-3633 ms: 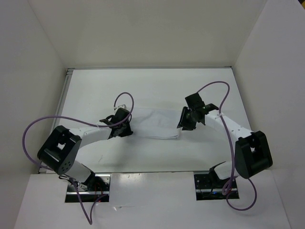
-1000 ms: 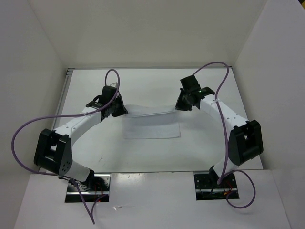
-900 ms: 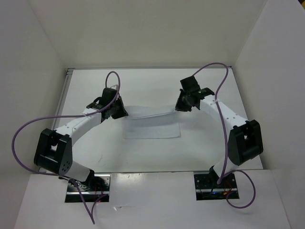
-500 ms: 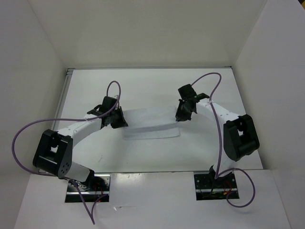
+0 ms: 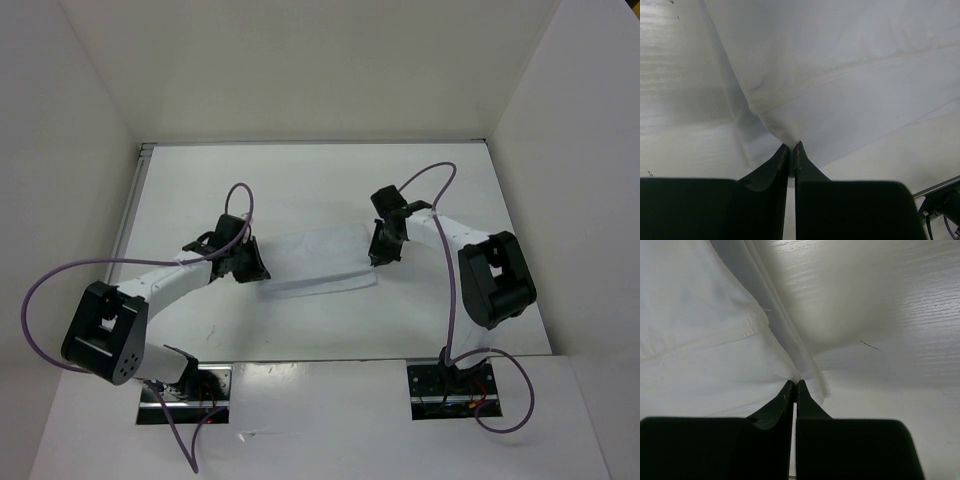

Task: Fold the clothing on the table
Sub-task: Fold the skirt

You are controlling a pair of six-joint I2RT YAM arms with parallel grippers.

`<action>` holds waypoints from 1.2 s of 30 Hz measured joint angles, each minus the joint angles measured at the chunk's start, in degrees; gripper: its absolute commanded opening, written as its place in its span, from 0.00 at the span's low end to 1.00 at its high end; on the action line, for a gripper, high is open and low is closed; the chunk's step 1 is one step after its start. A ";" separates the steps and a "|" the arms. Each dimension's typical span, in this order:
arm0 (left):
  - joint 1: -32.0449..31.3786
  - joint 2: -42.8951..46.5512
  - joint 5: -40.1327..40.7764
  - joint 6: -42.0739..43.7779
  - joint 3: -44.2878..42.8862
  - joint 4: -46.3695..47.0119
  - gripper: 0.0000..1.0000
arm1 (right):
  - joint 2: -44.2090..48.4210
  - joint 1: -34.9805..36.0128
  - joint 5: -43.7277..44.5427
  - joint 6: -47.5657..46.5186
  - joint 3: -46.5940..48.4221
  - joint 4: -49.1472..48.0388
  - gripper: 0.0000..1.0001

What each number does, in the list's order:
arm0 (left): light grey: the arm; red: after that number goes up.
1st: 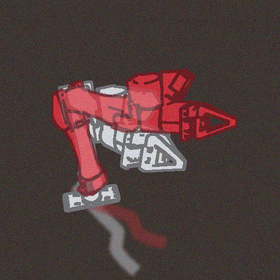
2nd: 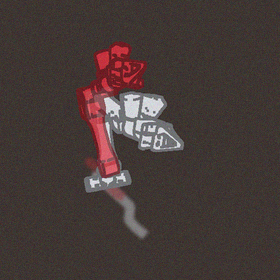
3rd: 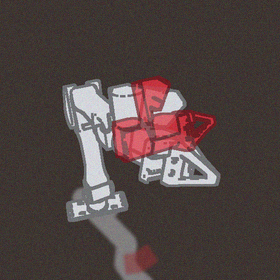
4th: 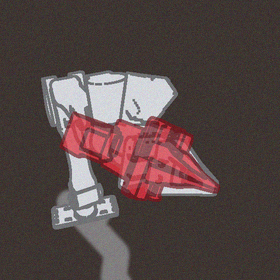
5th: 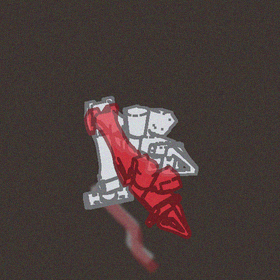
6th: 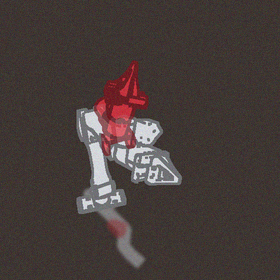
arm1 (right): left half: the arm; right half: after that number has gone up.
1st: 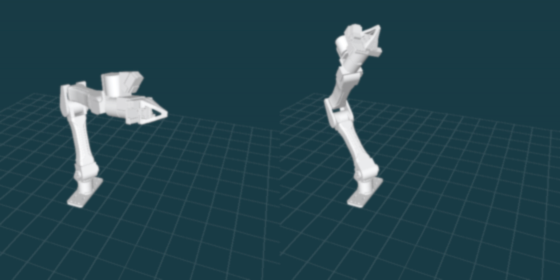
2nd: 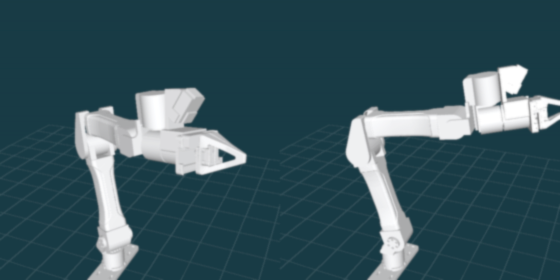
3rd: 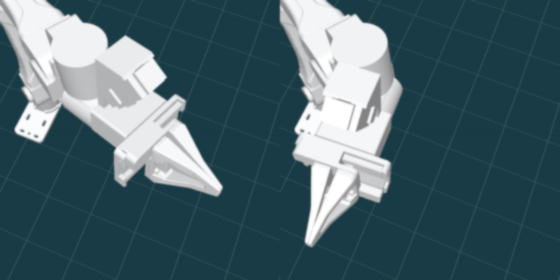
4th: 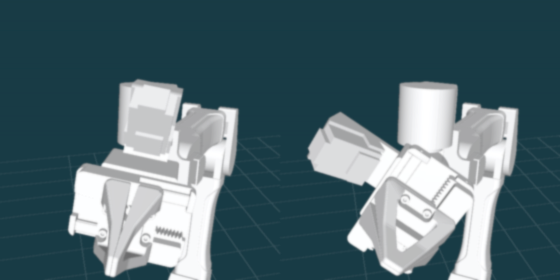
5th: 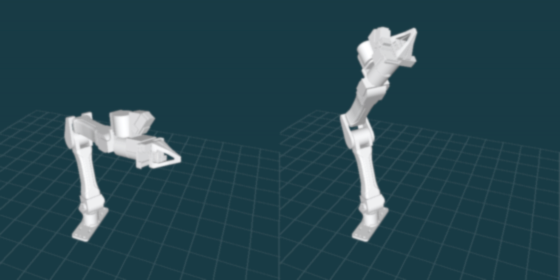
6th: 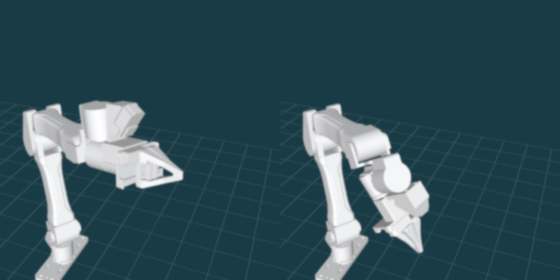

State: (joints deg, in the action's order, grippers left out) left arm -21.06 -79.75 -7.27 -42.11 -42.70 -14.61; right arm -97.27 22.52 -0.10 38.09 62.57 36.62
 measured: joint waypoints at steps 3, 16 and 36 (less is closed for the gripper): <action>-0.09 0.59 -0.26 -0.24 1.11 -0.31 0.14 | 0.00 0.17 -0.20 0.00 -0.04 -0.02 0.00; -1.97 4.79 2.49 -1.81 2.73 -6.60 0.59 | 2.16 3.28 2.14 1.46 -2.21 2.05 0.47; -1.99 4.92 3.91 0.35 -8.81 -7.10 0.23 | -6.82 0.92 4.66 -2.29 4.98 0.35 0.53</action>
State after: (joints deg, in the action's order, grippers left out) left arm -23.05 -74.83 -3.36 -41.76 -51.51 -21.71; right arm -104.09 23.44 4.56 35.79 67.55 36.97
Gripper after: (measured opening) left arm 0.227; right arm 0.525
